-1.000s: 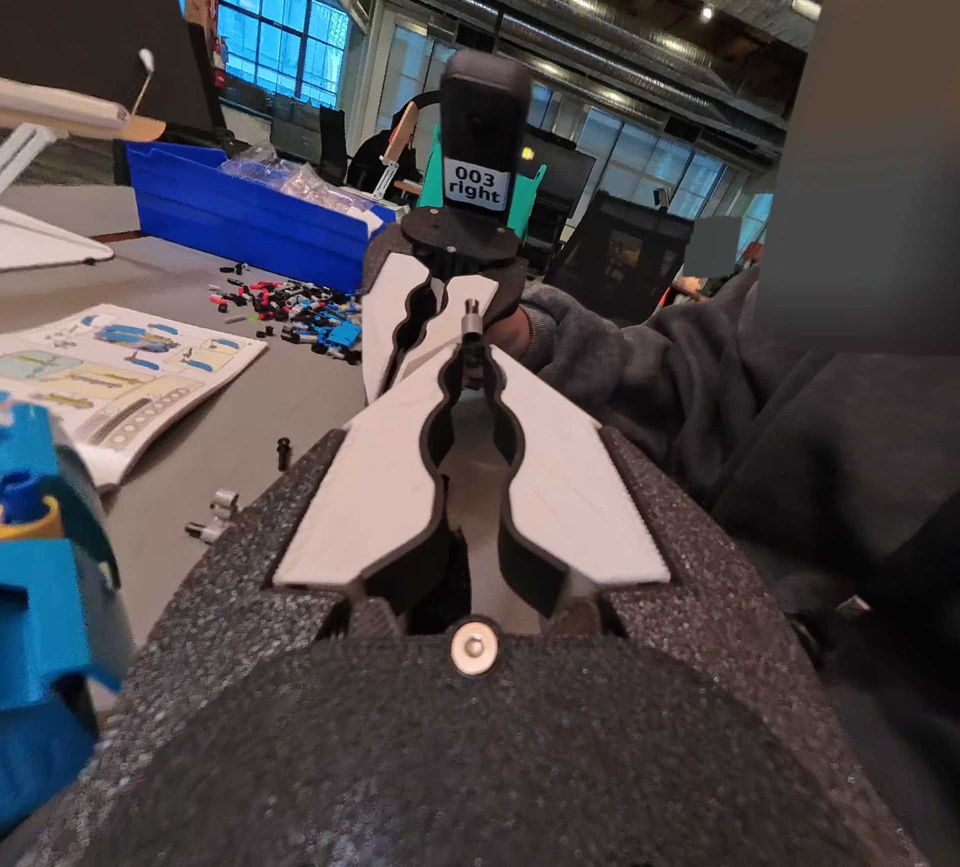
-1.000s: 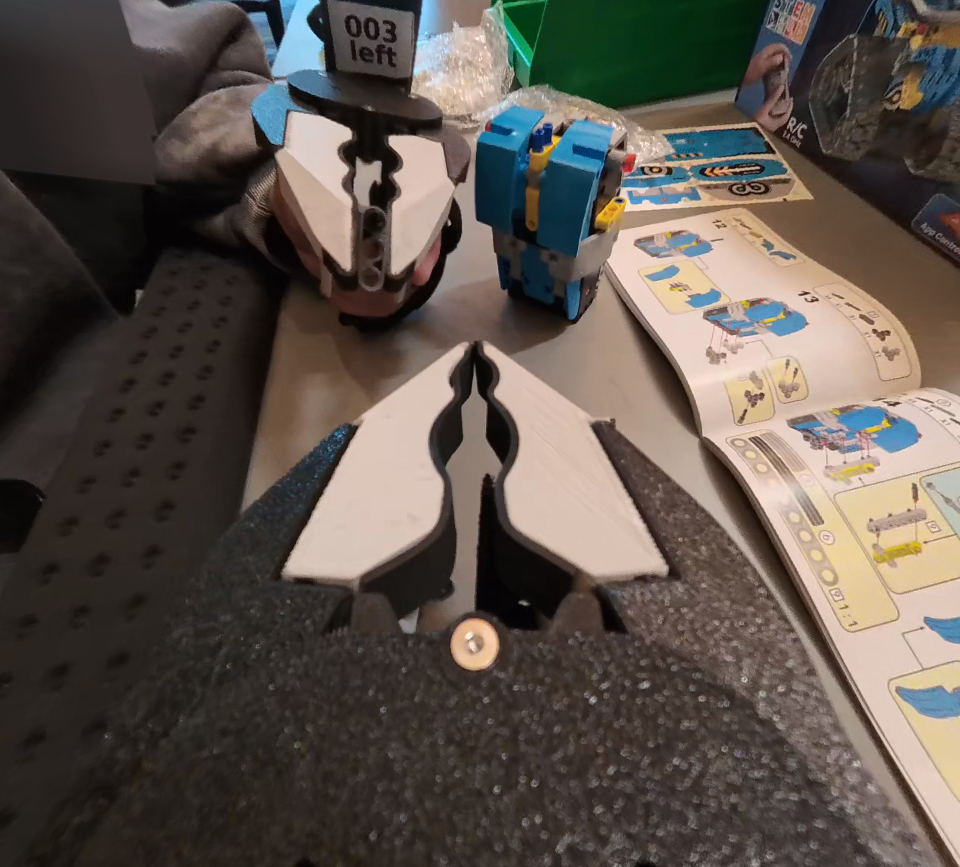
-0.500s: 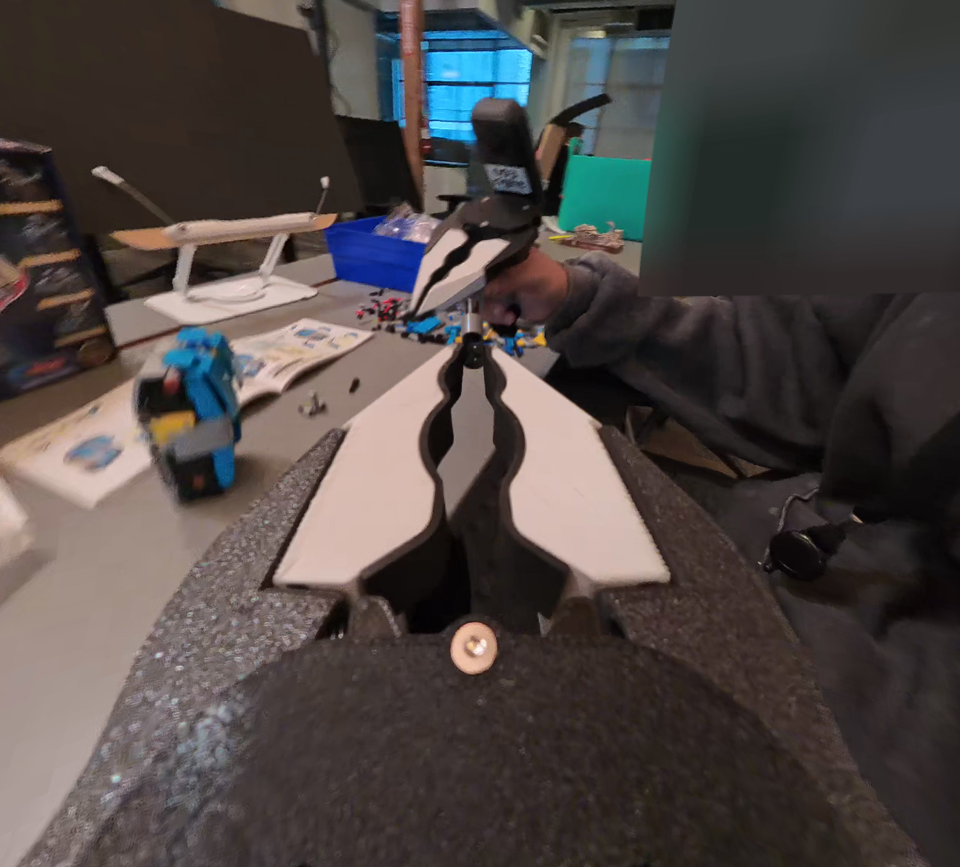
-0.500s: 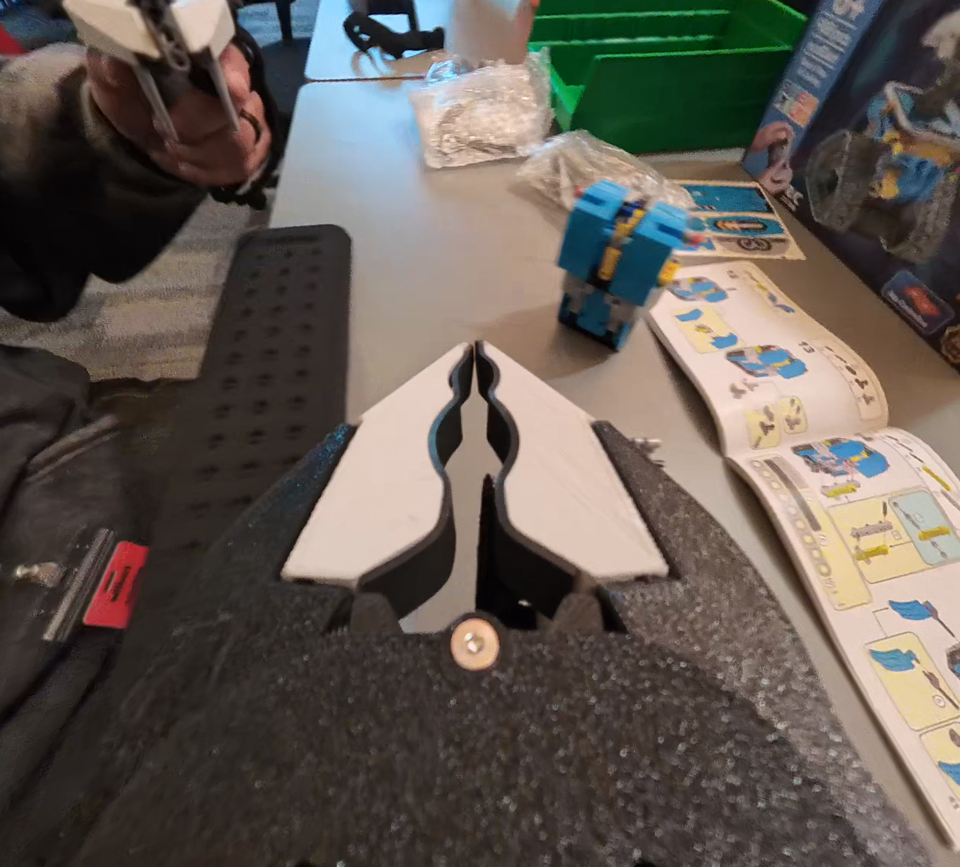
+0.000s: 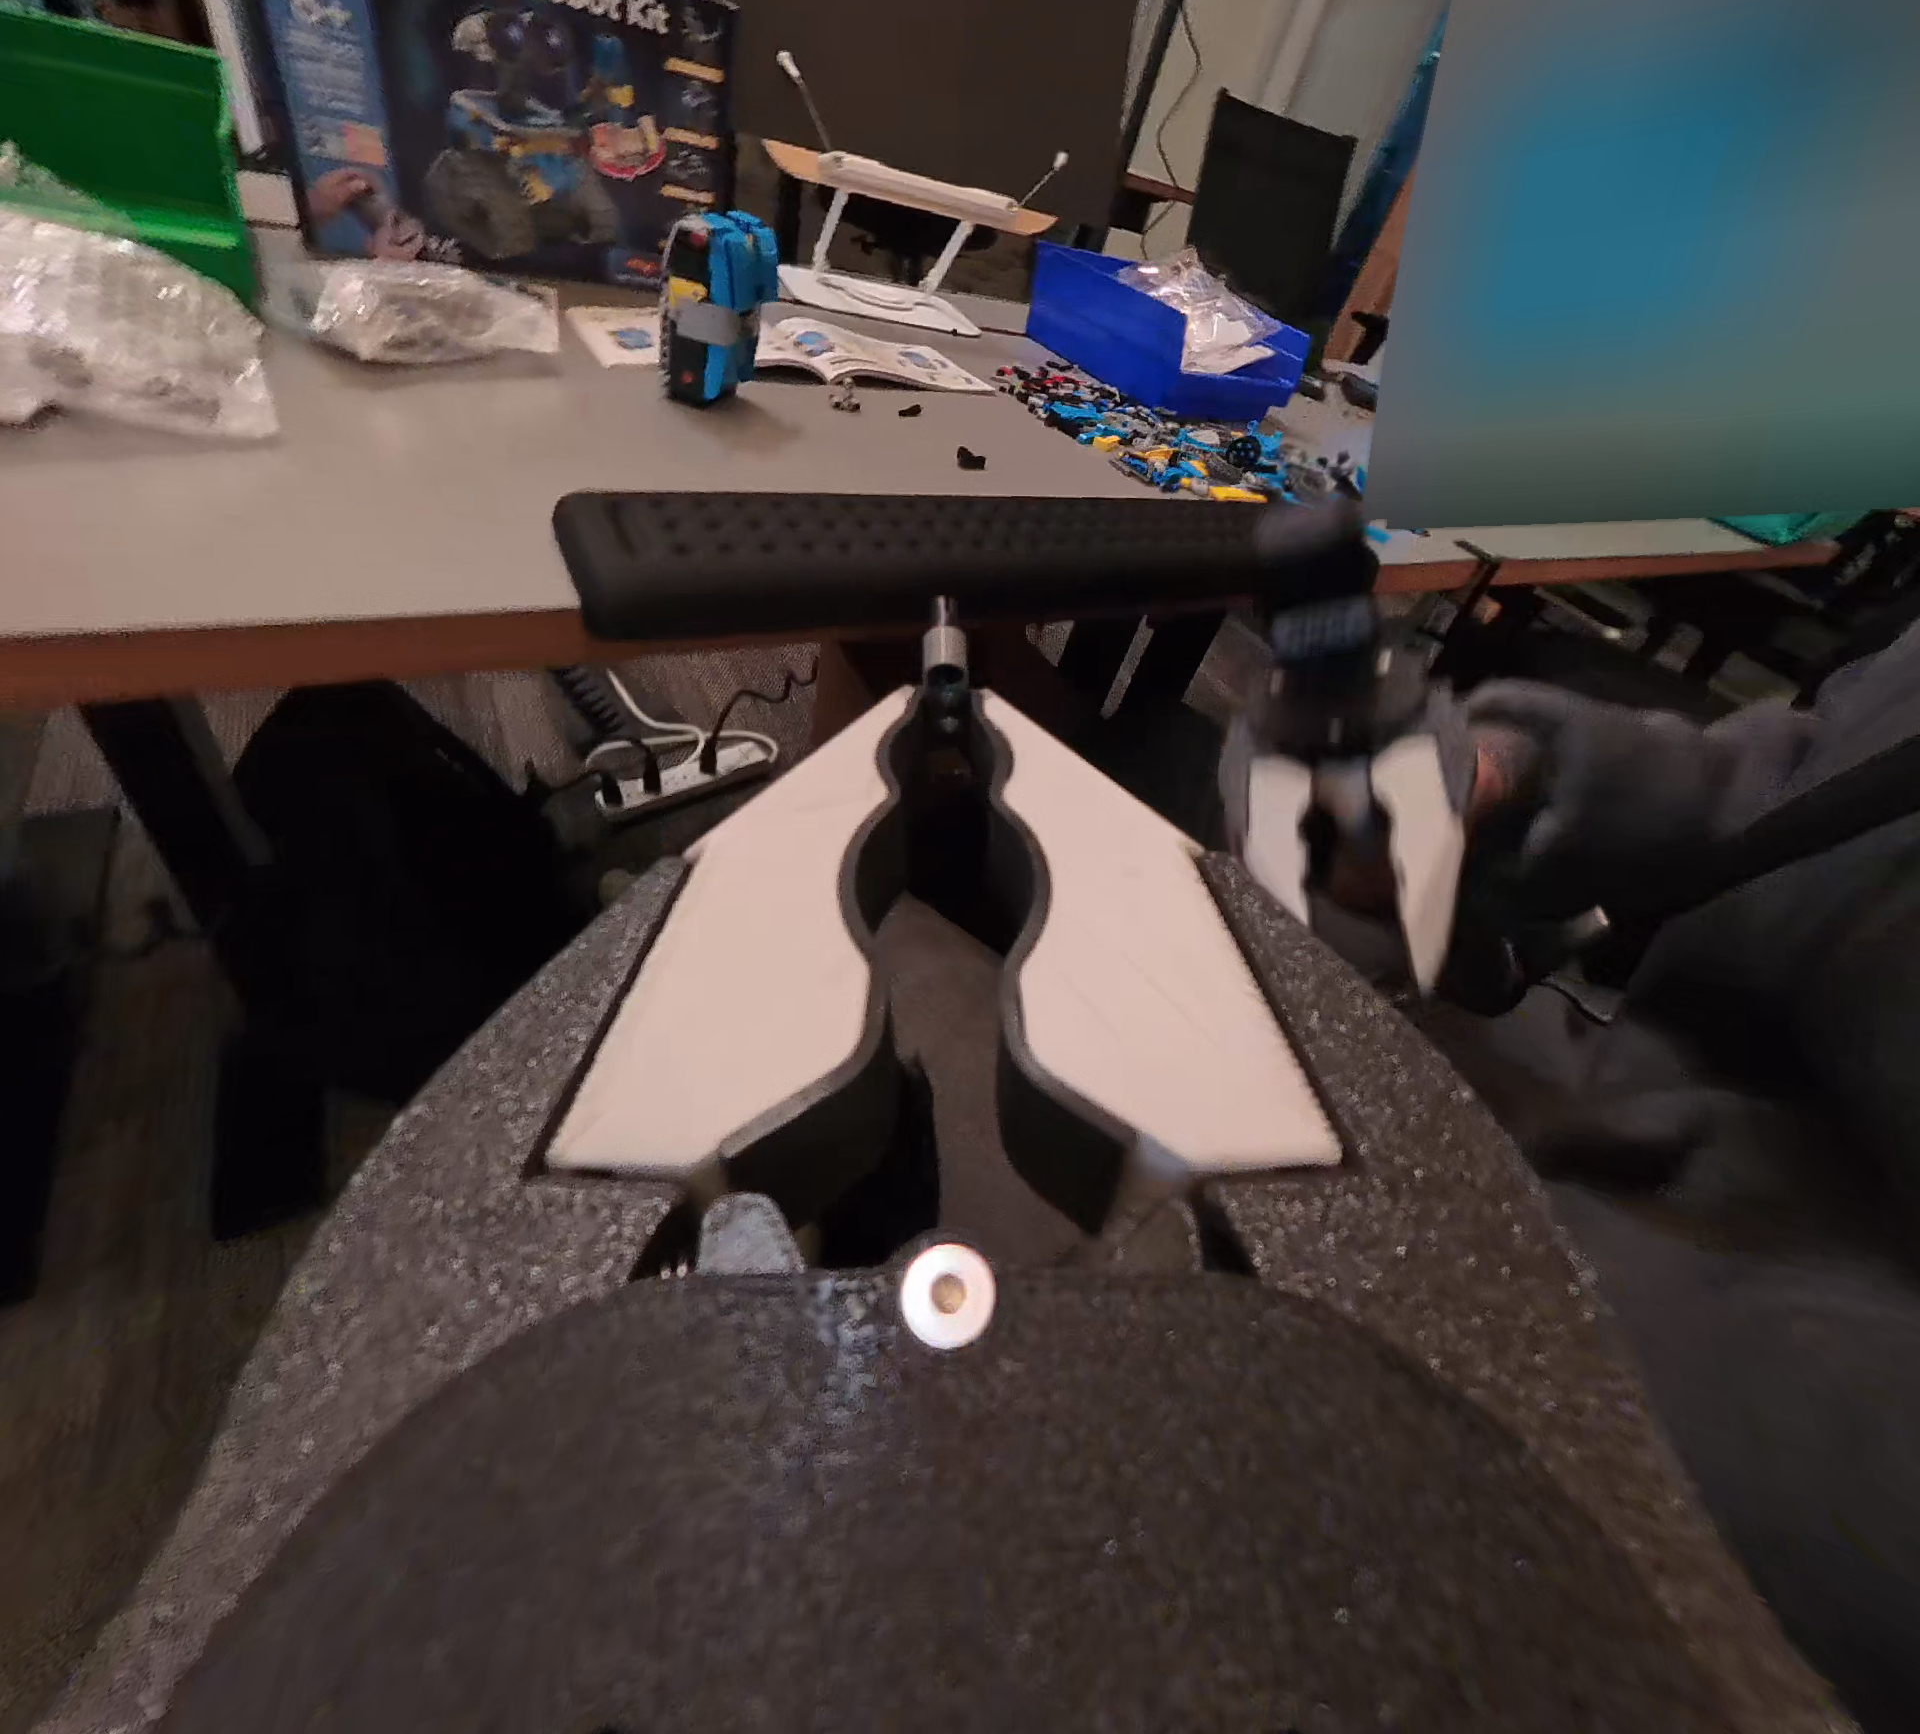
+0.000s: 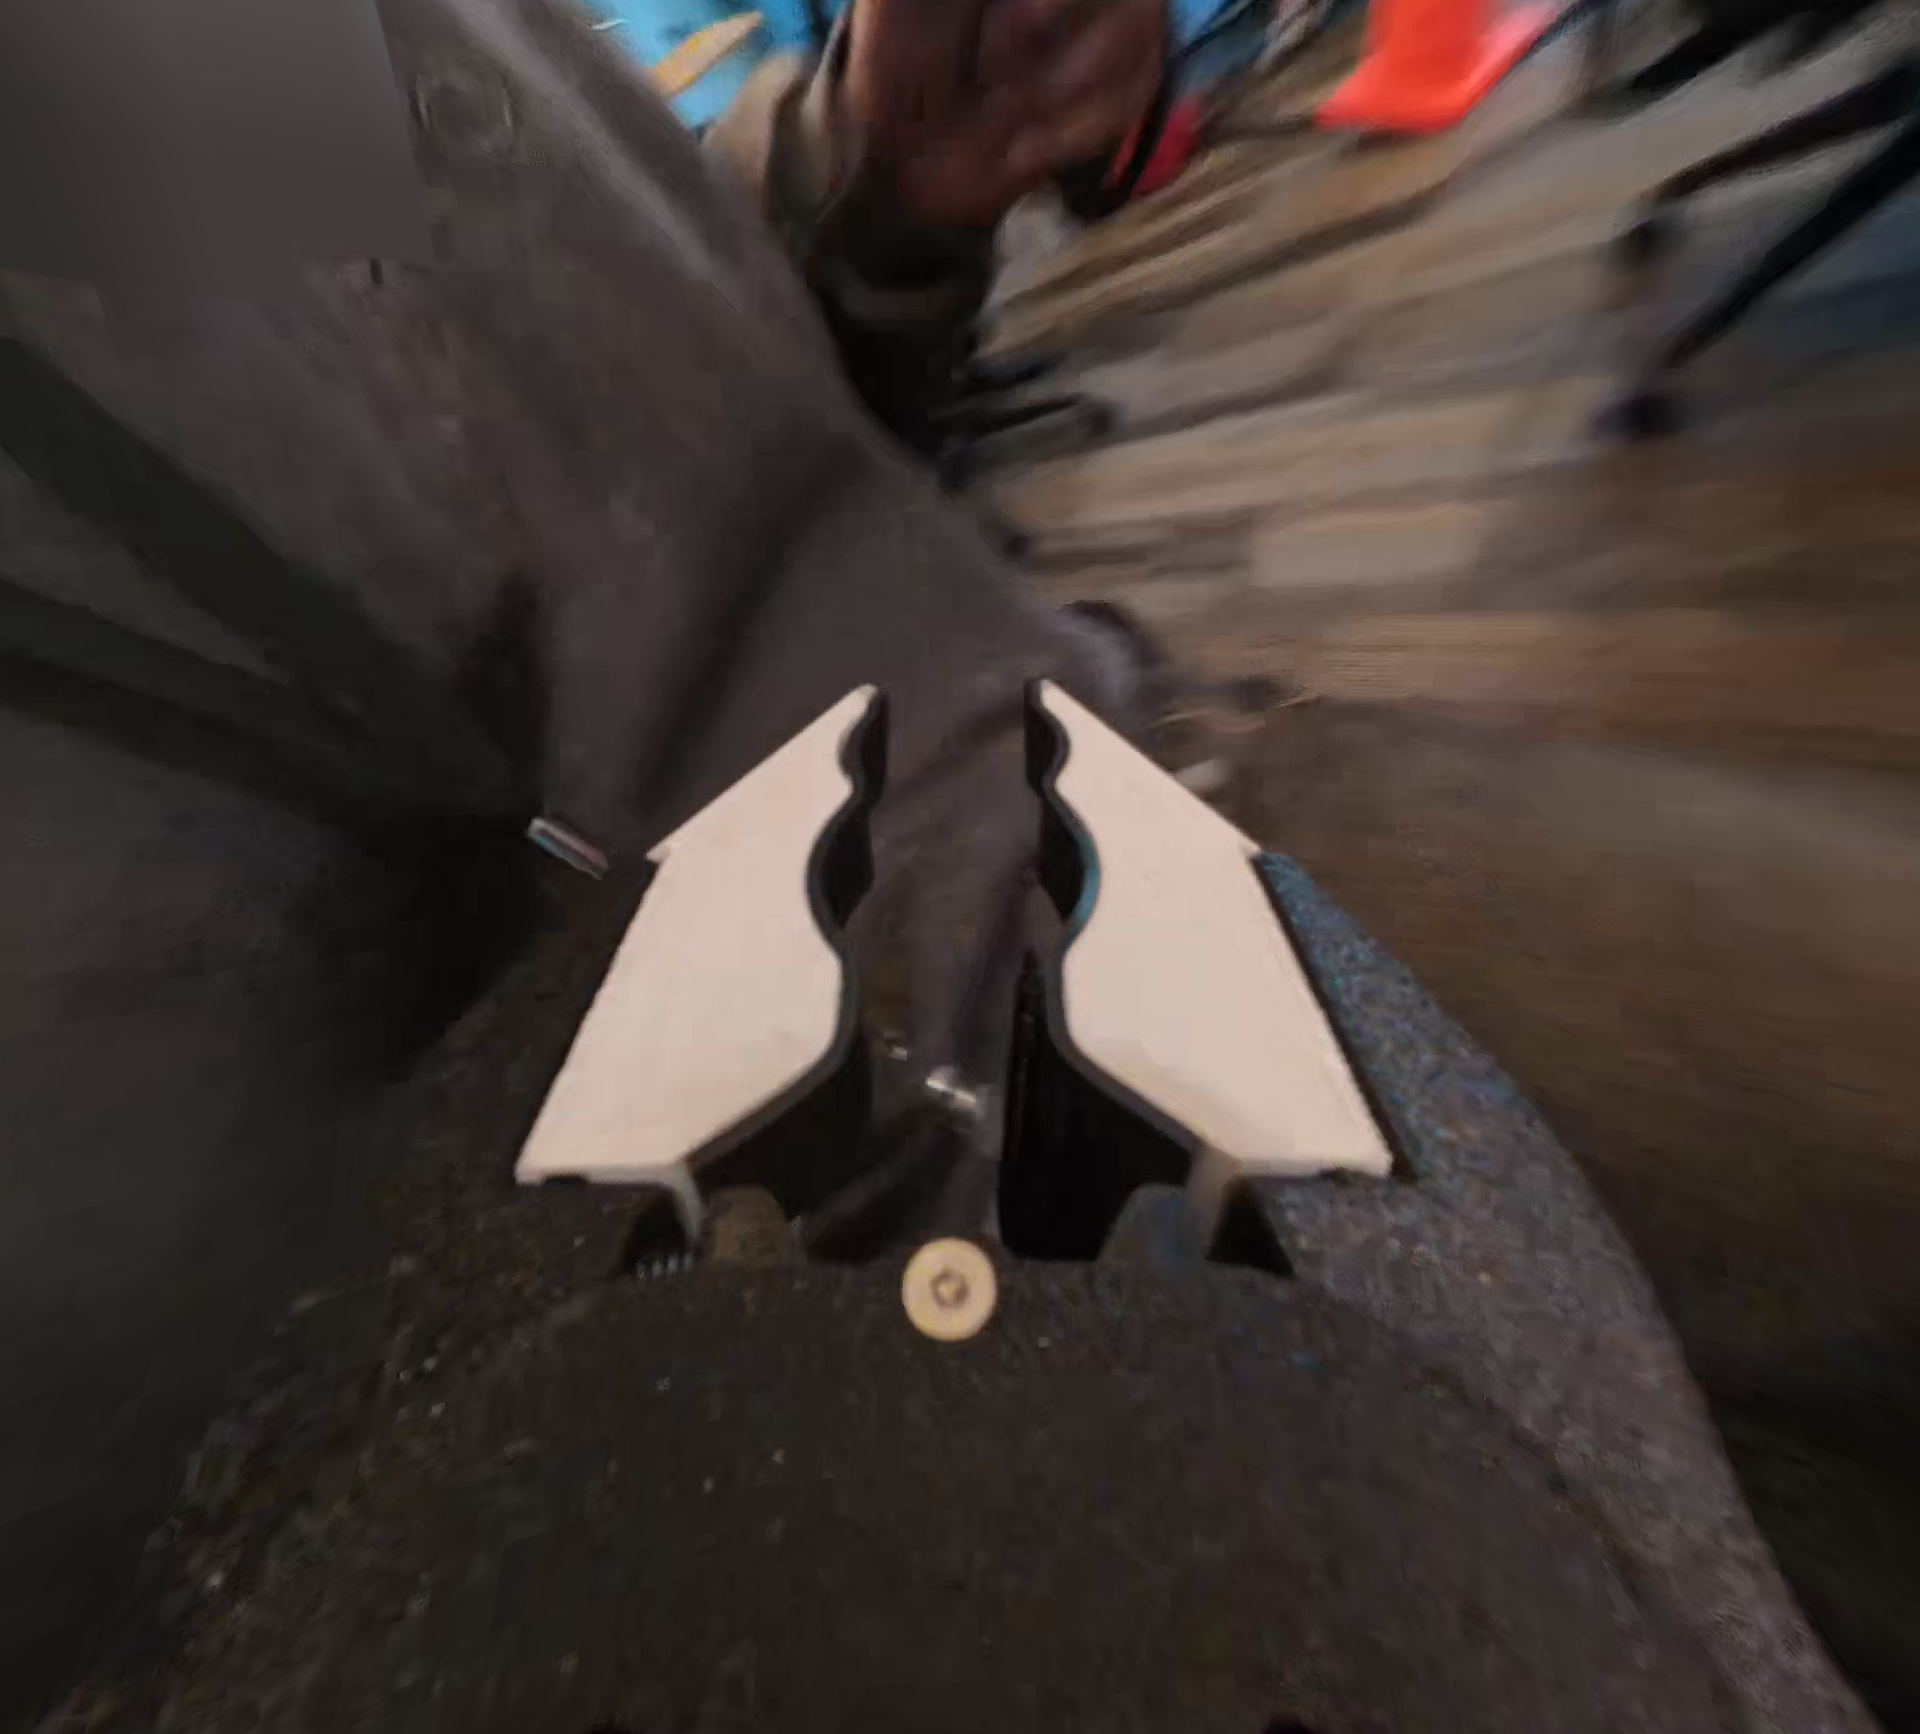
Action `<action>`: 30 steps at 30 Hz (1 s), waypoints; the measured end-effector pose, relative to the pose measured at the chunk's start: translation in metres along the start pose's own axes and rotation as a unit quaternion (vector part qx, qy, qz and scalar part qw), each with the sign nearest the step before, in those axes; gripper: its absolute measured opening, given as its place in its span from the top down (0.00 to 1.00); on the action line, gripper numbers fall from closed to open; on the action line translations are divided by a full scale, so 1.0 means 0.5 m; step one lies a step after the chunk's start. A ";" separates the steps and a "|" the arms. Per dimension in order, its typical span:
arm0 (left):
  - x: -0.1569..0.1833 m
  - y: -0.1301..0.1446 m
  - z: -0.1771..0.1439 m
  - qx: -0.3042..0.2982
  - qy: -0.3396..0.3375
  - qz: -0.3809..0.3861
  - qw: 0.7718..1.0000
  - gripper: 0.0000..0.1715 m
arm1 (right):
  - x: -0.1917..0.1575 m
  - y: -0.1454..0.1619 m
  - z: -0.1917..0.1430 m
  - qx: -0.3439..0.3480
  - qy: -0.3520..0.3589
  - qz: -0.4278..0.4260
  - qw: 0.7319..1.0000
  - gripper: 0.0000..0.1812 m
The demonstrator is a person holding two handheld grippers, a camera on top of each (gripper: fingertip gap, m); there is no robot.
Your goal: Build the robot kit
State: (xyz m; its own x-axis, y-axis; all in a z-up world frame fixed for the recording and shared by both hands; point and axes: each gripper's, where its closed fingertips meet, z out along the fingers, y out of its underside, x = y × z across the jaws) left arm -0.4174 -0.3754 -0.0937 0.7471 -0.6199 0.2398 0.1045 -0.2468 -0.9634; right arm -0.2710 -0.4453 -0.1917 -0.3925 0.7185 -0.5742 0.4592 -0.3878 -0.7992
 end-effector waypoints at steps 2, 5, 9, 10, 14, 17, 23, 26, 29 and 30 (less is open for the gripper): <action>0.017 0.015 -0.045 -0.001 -0.017 -0.028 0.999 0.96 | -0.056 0.097 0.120 -0.051 -0.077 0.072 0.993 0.83; 0.038 0.039 -0.100 -0.002 -0.037 -0.063 0.997 0.96 | -0.115 0.192 0.219 -0.120 -0.113 0.091 0.982 0.80; 0.056 0.076 -0.136 0.010 -0.045 -0.095 0.994 0.96 | -0.116 0.175 0.230 -0.085 -0.081 0.069 0.991 0.78; 0.056 0.086 -0.138 0.013 -0.046 -0.101 0.994 0.96 | -0.103 0.159 0.214 -0.055 -0.070 0.067 0.994 0.78; 0.073 0.118 -0.128 0.020 -0.025 -0.132 0.991 0.96 | 0.009 0.122 0.091 0.084 0.032 0.103 0.991 0.78; 0.081 0.130 -0.123 0.022 -0.028 -0.137 0.990 0.95 | 0.074 0.157 0.004 0.115 0.133 0.081 0.981 0.79; 0.126 0.180 -0.131 -0.016 -0.055 -0.112 0.992 0.95 | 0.150 0.197 -0.124 0.223 0.247 0.113 0.936 0.81; 0.118 0.206 -0.141 -0.030 -0.070 -0.097 0.992 0.96 | 0.173 0.137 -0.173 0.314 0.234 0.126 0.911 0.85; 0.073 0.235 -0.153 -0.041 -0.080 -0.095 0.991 0.96 | 0.217 0.131 -0.144 0.298 0.244 0.140 0.912 0.81; 0.049 0.248 -0.158 -0.045 -0.088 -0.095 0.991 0.95 | 0.230 0.132 -0.123 0.284 0.242 0.146 0.916 0.81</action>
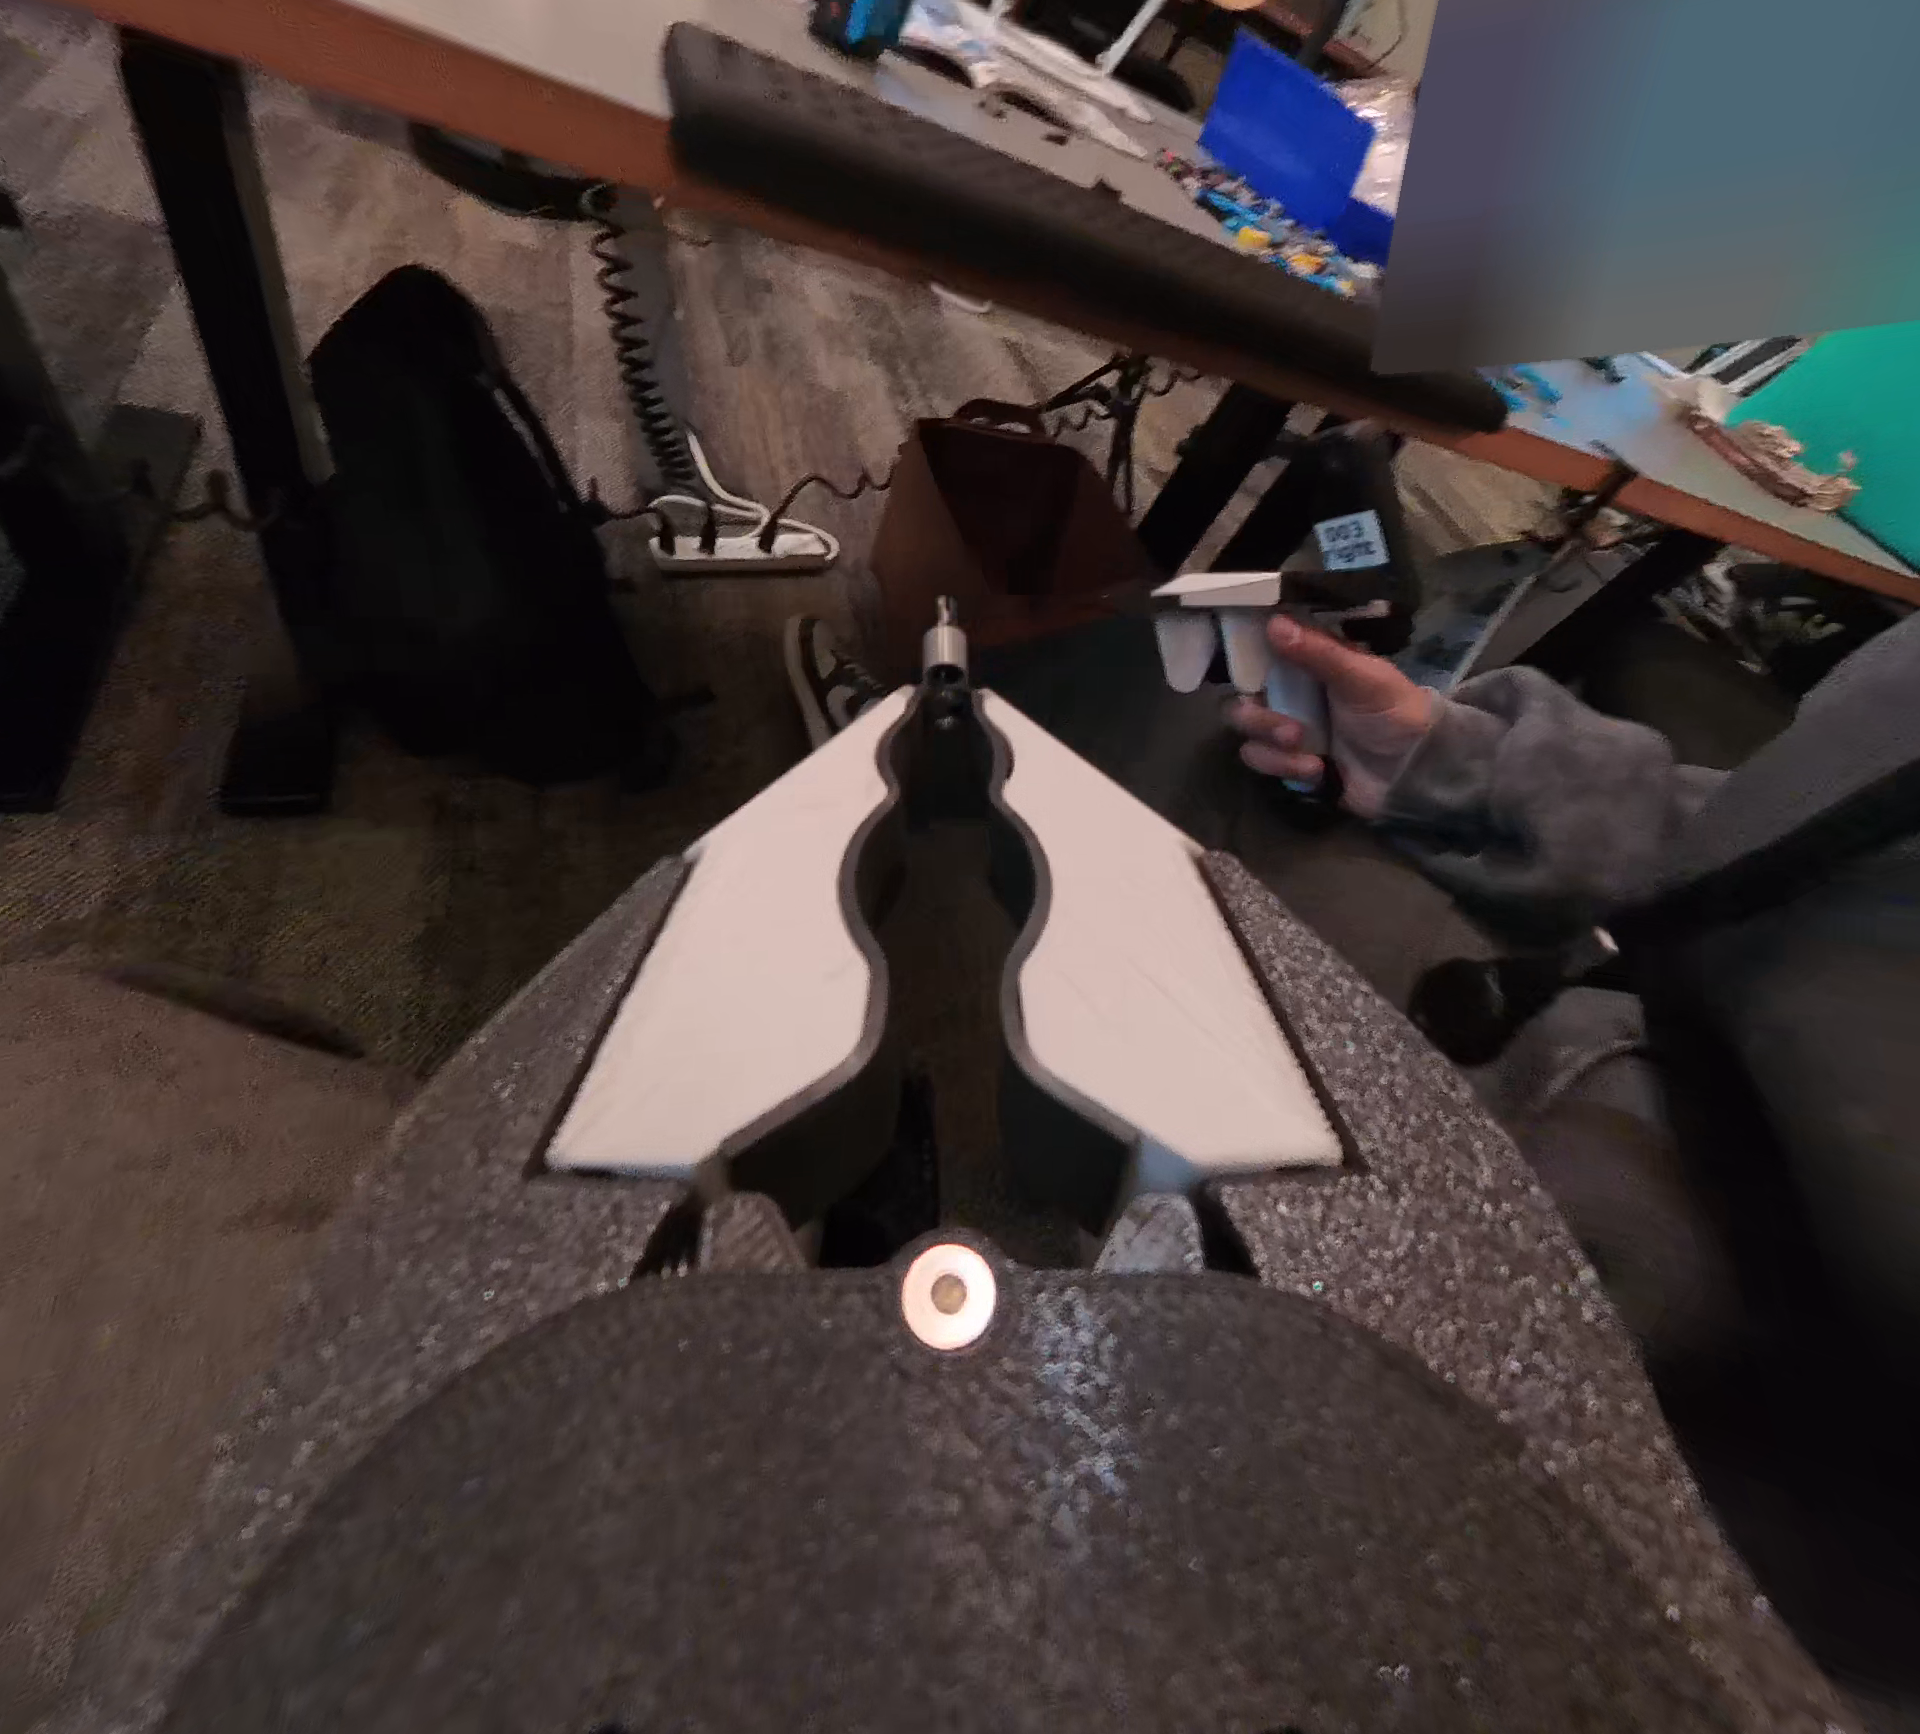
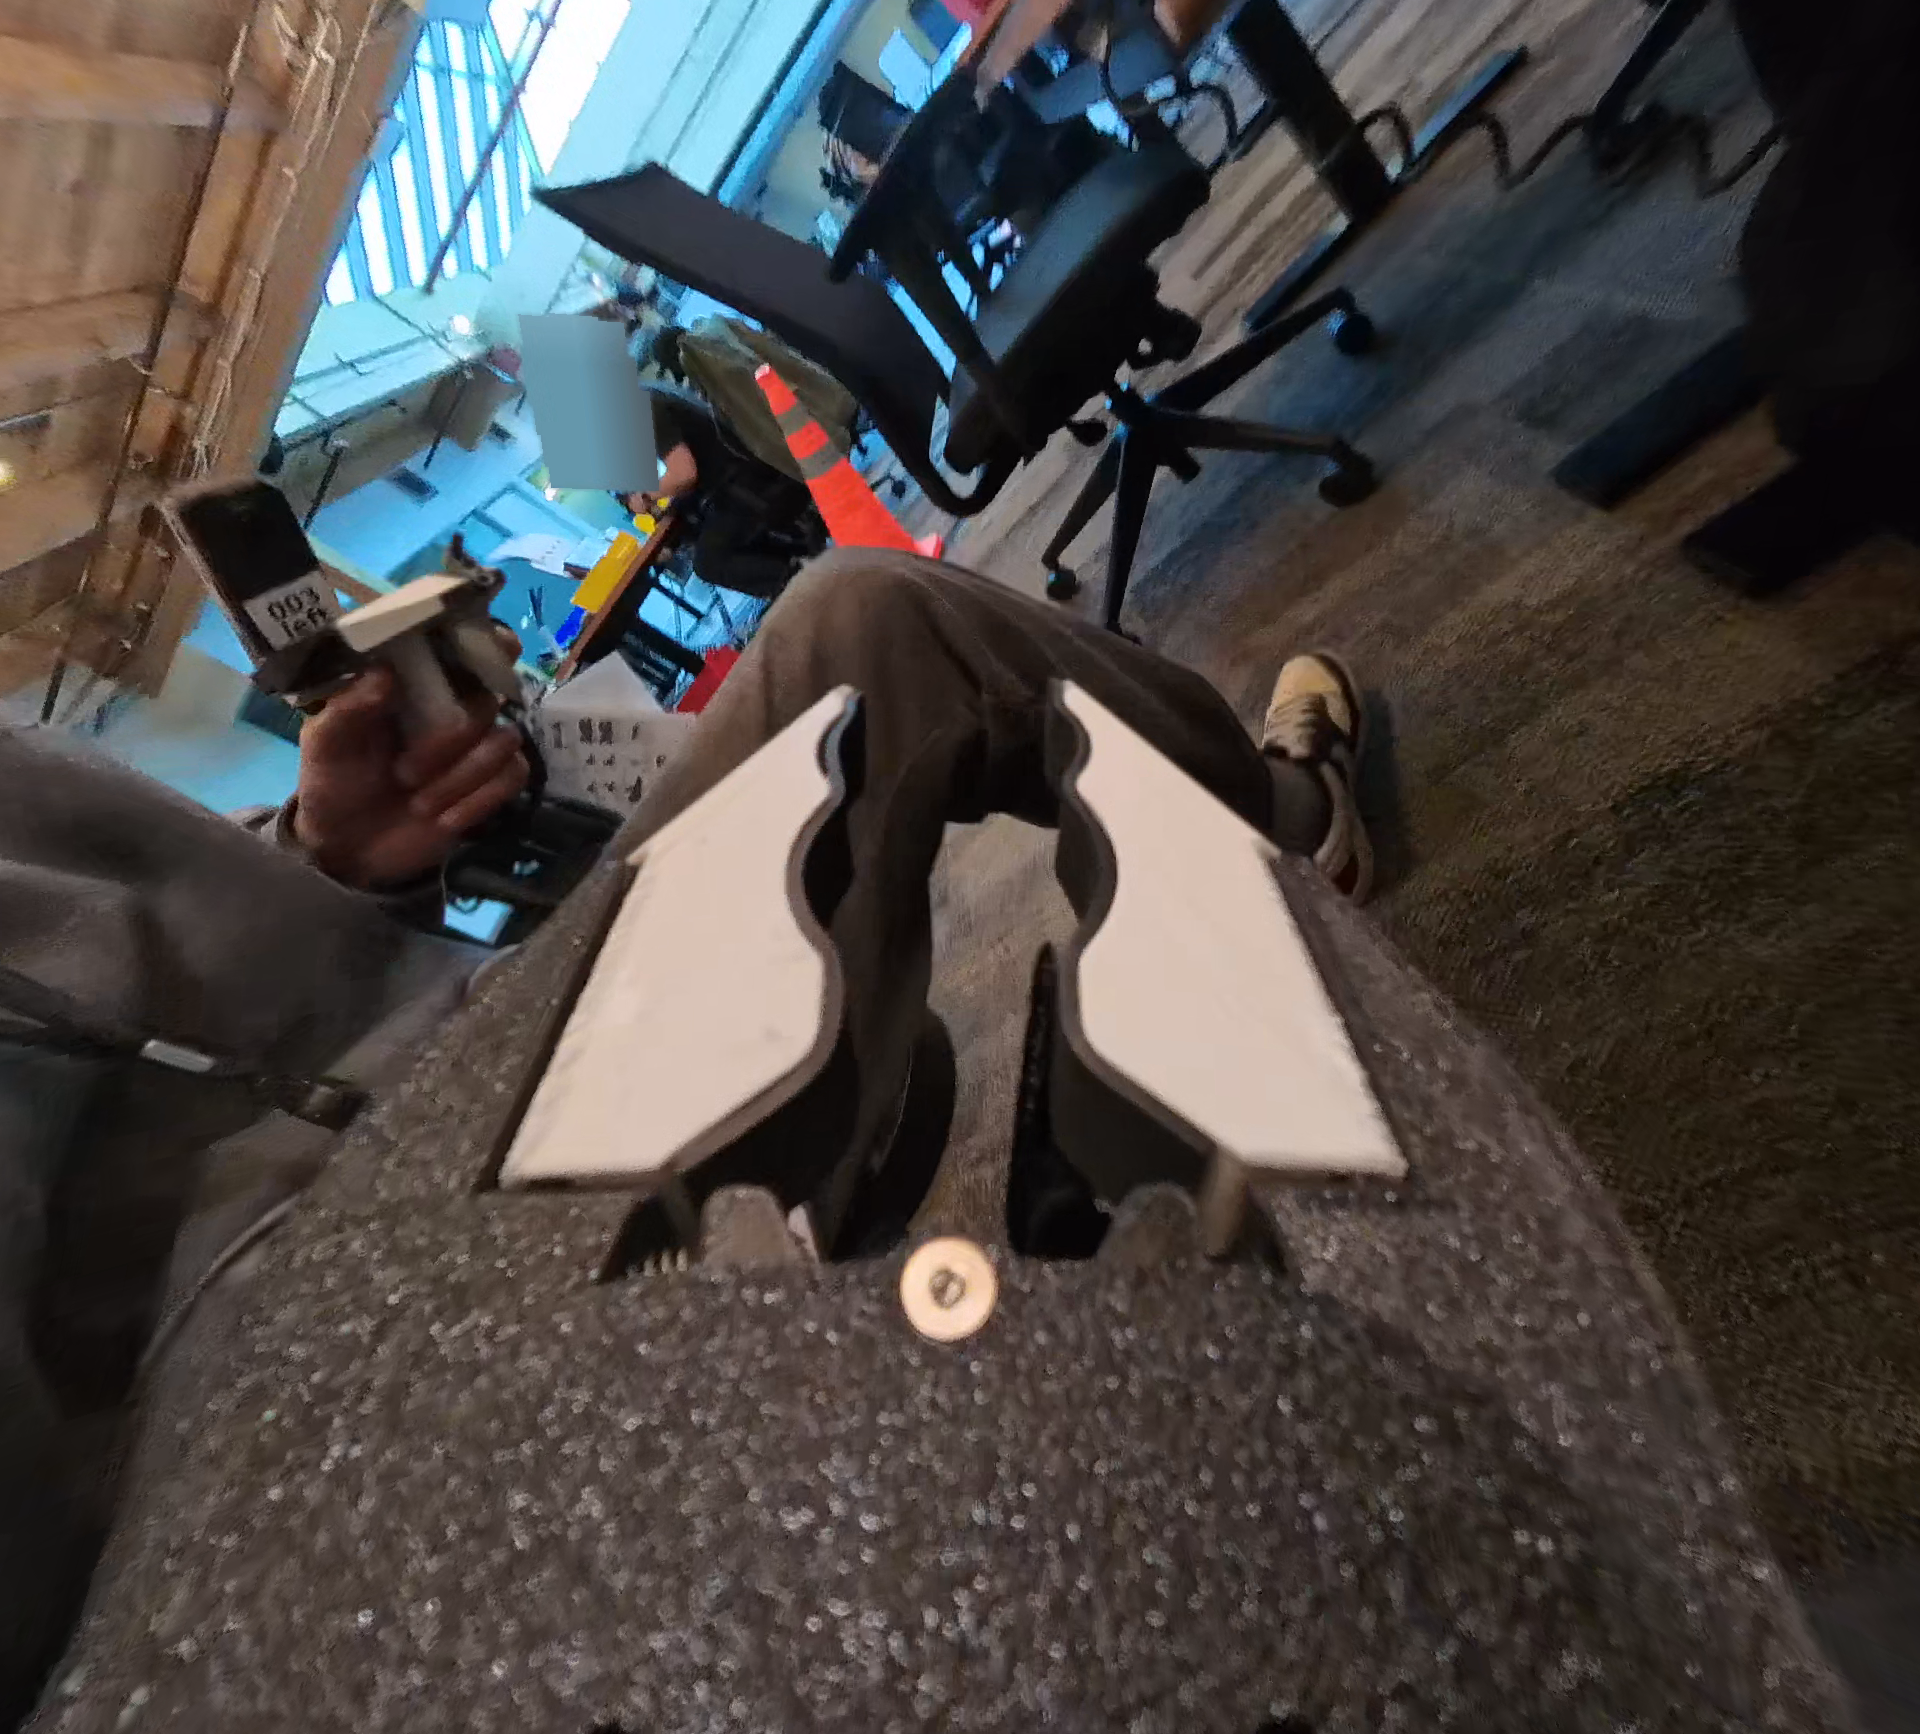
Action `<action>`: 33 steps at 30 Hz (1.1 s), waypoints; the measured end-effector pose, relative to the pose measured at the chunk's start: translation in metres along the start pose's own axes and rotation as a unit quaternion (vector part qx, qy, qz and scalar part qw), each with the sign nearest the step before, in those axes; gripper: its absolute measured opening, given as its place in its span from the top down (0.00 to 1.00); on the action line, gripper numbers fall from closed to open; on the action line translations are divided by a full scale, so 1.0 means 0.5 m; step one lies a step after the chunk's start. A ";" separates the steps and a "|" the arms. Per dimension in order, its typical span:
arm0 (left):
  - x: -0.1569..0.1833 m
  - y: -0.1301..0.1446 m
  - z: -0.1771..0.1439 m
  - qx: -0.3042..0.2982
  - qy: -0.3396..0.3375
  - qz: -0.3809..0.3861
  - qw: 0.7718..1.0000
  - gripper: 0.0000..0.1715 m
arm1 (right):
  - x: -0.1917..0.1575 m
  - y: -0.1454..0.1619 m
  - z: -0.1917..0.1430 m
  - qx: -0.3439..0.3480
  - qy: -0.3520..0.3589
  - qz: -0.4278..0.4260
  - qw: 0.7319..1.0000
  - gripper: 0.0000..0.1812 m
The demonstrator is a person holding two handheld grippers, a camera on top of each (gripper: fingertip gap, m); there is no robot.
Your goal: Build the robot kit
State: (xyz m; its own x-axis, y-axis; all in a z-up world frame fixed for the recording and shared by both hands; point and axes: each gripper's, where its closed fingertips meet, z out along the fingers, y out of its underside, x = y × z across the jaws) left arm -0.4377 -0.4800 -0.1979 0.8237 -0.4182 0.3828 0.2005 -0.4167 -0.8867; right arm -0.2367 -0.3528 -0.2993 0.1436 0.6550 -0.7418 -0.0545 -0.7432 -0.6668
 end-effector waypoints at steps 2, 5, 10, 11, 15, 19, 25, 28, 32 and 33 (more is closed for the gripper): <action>-0.054 0.017 0.001 -0.005 -0.013 -0.011 1.000 0.95 | 0.000 0.019 0.044 -0.029 0.000 -0.006 1.000 0.80; -0.121 0.032 -0.004 0.003 -0.025 -0.034 0.999 0.96 | 0.002 0.039 0.110 -0.063 -0.003 -0.016 0.998 0.81; -0.196 0.091 -0.027 0.002 -0.039 -0.081 0.996 0.96 | 0.017 0.081 0.209 -0.123 -0.010 -0.026 0.992 0.81; -0.208 0.097 -0.033 0.007 -0.043 -0.091 0.995 0.96 | 0.021 0.085 0.226 -0.129 -0.010 -0.021 0.991 0.81; -0.228 0.111 -0.059 0.009 -0.043 -0.101 0.994 0.96 | 0.026 0.093 0.277 -0.147 -0.013 -0.038 0.988 0.83; -0.235 0.115 -0.074 0.019 -0.038 -0.113 0.993 0.96 | 0.026 0.119 0.302 -0.176 -0.021 -0.028 0.984 0.84; -0.219 0.106 -0.066 0.021 0.000 -0.125 0.992 0.96 | -0.057 0.147 0.298 -0.206 -0.154 0.010 0.966 0.96; -0.171 0.066 -0.089 0.037 0.059 -0.175 0.982 0.96 | -0.196 0.137 0.235 -0.218 -0.349 0.081 0.908 0.97; -0.006 0.039 -0.197 0.014 0.178 -0.275 0.945 0.96 | -0.396 0.167 0.024 -0.385 -0.539 0.292 0.690 1.00; 0.042 0.047 -0.221 -0.002 0.201 -0.301 0.932 0.96 | -0.435 0.205 -0.018 -0.428 -0.541 0.297 0.661 1.00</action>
State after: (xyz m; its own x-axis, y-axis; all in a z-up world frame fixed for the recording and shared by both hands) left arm -0.4742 -0.5879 -0.1822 0.2969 -0.3763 0.8777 0.5603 -0.6756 -0.4792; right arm -0.2648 -0.5726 -0.2056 -0.4675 -0.4164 -0.7798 0.8609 -0.4147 -0.2947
